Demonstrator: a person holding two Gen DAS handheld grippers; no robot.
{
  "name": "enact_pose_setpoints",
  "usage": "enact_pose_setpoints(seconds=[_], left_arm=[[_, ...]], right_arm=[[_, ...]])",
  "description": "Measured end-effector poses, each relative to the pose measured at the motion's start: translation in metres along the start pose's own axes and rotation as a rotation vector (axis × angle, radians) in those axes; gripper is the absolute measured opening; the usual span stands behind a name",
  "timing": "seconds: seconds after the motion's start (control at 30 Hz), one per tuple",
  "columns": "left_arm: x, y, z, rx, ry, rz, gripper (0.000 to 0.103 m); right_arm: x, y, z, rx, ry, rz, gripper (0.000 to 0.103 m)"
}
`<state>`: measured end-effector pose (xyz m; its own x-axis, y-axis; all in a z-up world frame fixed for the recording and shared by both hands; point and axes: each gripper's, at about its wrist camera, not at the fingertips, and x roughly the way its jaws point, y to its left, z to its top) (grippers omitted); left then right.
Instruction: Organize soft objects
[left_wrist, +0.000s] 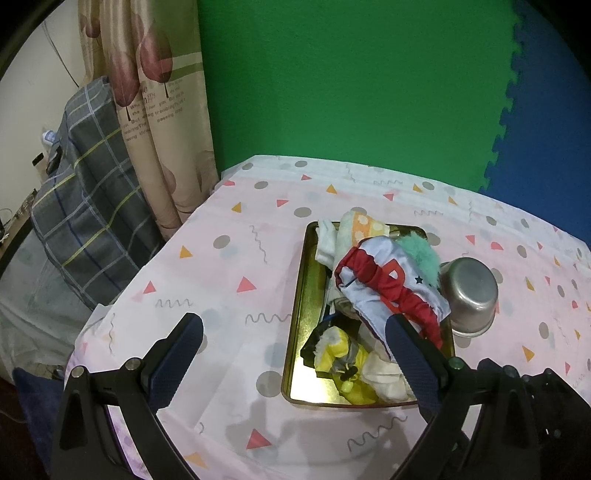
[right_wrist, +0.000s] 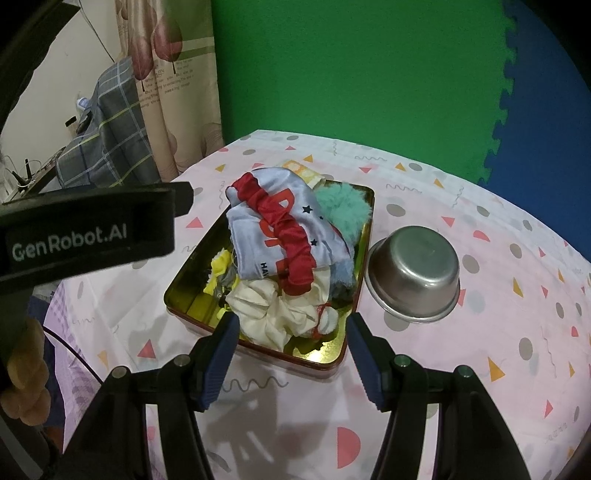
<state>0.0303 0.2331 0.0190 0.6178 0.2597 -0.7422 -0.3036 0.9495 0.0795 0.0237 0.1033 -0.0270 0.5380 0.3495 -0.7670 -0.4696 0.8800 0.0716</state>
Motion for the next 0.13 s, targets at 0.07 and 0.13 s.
enact_pose_setpoints(seconds=[0.07, 0.13], left_arm=[[0.0006, 0.0022, 0.0006, -0.009, 0.005, -0.01, 0.098], [0.0, 0.0023, 0.0015, -0.011, 0.004, -0.021, 0.098]], right_arm=[[0.0003, 0.0, 0.0006, -0.003, 0.001, -0.001, 0.061], [0.0003, -0.0001, 0.0008, -0.002, -0.001, 0.0, 0.061]])
